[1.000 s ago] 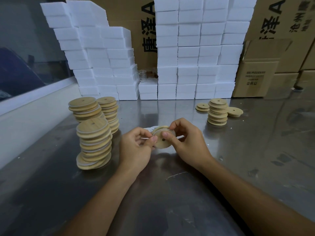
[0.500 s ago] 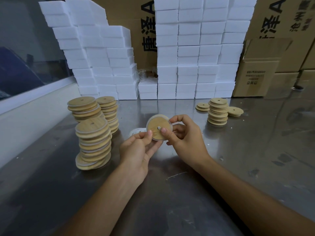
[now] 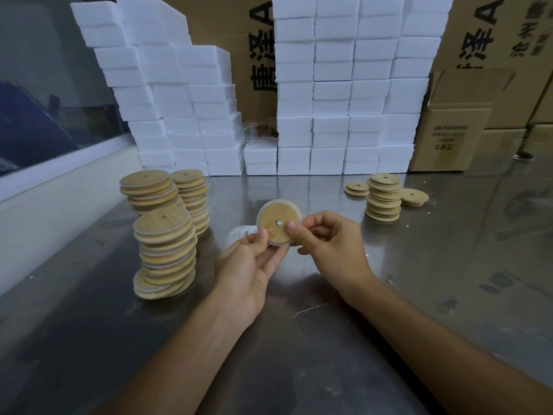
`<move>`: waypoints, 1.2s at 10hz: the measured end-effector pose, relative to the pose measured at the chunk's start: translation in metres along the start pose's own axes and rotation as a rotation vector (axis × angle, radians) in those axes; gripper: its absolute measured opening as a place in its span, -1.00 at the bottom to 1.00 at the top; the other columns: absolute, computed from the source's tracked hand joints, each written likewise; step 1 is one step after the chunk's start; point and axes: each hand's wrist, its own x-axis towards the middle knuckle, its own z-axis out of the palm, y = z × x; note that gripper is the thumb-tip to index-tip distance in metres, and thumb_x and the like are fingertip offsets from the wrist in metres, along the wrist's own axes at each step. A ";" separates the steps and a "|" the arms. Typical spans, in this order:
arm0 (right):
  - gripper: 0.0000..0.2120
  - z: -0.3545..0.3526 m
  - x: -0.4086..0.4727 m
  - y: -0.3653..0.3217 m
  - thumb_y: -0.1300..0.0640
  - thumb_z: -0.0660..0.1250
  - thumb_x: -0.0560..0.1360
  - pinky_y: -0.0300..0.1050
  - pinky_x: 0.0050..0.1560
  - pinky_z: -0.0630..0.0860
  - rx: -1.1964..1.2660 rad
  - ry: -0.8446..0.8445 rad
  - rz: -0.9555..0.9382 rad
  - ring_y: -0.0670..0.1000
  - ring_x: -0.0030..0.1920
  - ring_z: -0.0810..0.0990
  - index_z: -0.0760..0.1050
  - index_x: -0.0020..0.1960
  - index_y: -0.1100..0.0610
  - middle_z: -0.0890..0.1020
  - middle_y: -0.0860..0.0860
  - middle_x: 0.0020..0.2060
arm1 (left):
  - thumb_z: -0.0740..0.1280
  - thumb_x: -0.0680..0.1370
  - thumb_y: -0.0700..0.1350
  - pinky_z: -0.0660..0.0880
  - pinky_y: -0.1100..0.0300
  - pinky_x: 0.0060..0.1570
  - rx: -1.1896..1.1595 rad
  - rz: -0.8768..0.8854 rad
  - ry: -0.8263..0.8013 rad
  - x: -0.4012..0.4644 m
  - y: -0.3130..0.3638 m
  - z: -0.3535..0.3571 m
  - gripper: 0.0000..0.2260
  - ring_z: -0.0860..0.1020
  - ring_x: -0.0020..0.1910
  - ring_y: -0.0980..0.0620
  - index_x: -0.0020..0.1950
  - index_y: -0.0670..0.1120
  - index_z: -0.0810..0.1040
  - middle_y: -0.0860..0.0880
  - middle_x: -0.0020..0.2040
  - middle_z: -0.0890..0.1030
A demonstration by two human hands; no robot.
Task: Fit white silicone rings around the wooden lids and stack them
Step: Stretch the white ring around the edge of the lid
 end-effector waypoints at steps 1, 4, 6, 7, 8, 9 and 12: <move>-0.84 0.000 -0.001 0.000 0.18 0.50 0.44 -0.23 -0.32 0.57 -0.004 0.016 0.010 0.00 -0.30 0.66 0.53 -0.20 0.20 0.69 0.18 -0.31 | 0.31 0.55 -0.34 0.66 0.08 -0.16 0.109 0.044 0.006 0.001 0.000 -0.002 -0.98 0.71 -0.17 -0.09 -0.06 -0.30 0.50 -0.24 -0.15 0.70; -0.89 -0.003 -0.002 -0.004 0.21 0.41 0.52 -0.24 -0.24 0.60 0.093 0.012 0.141 -0.03 -0.19 0.69 0.57 -0.02 0.25 0.72 0.13 -0.20 | 0.39 0.50 -0.33 0.64 0.05 -0.10 0.328 0.187 0.030 0.003 0.001 -0.006 -0.92 0.71 -0.20 -0.09 -0.18 -0.24 0.54 -0.18 -0.21 0.70; -0.91 -0.002 0.002 -0.015 0.23 0.38 0.54 -0.21 -0.11 0.63 0.310 0.037 0.304 -0.02 -0.18 0.67 0.61 -0.05 0.27 0.69 0.10 -0.22 | 0.32 0.60 -0.14 0.59 0.11 -0.35 0.363 0.255 0.111 0.009 0.004 -0.009 -0.79 0.59 -0.43 -0.01 -0.19 -0.21 0.54 -0.08 -0.38 0.63; -0.93 0.005 0.003 -0.034 0.19 0.38 0.55 -0.31 -0.21 0.59 0.305 -0.027 0.307 -0.16 -0.25 0.65 0.61 -0.09 0.17 0.69 -0.02 -0.26 | 0.29 0.61 -0.17 0.54 0.16 -0.43 0.385 0.276 0.128 0.009 0.003 -0.009 -0.81 0.56 -0.47 0.01 -0.17 -0.21 0.55 -0.08 -0.38 0.63; -0.93 0.023 0.003 -0.055 0.13 0.39 0.55 -0.33 -0.34 0.51 0.247 -0.078 0.291 -0.23 -0.38 0.57 0.61 -0.11 0.09 0.64 -0.12 -0.34 | 0.28 0.61 -0.20 0.51 0.16 -0.46 0.380 0.272 0.126 0.009 0.003 -0.009 -0.81 0.53 -0.50 0.01 -0.19 -0.20 0.55 -0.10 -0.40 0.61; -0.88 0.051 0.004 -0.071 0.09 0.40 0.55 -0.23 -0.33 0.44 0.264 -0.155 0.315 -0.12 -0.38 0.48 0.58 -0.13 0.12 0.55 -0.04 -0.34 | 0.29 0.60 -0.20 0.48 0.17 -0.46 0.408 0.291 0.088 0.008 0.002 -0.011 -0.76 0.53 -0.48 0.01 -0.27 -0.13 0.58 -0.08 -0.41 0.59; -0.88 0.105 0.017 -0.087 0.10 0.43 0.49 -0.17 -0.37 0.25 -0.075 -0.377 0.452 -0.07 -0.43 0.32 0.58 -0.19 0.11 0.54 0.00 -0.35 | 0.03 0.65 -0.33 0.48 0.25 -0.47 0.465 0.274 0.105 0.009 0.001 -0.012 -0.67 0.52 -0.57 0.26 -0.22 -0.04 0.39 0.20 -0.56 0.54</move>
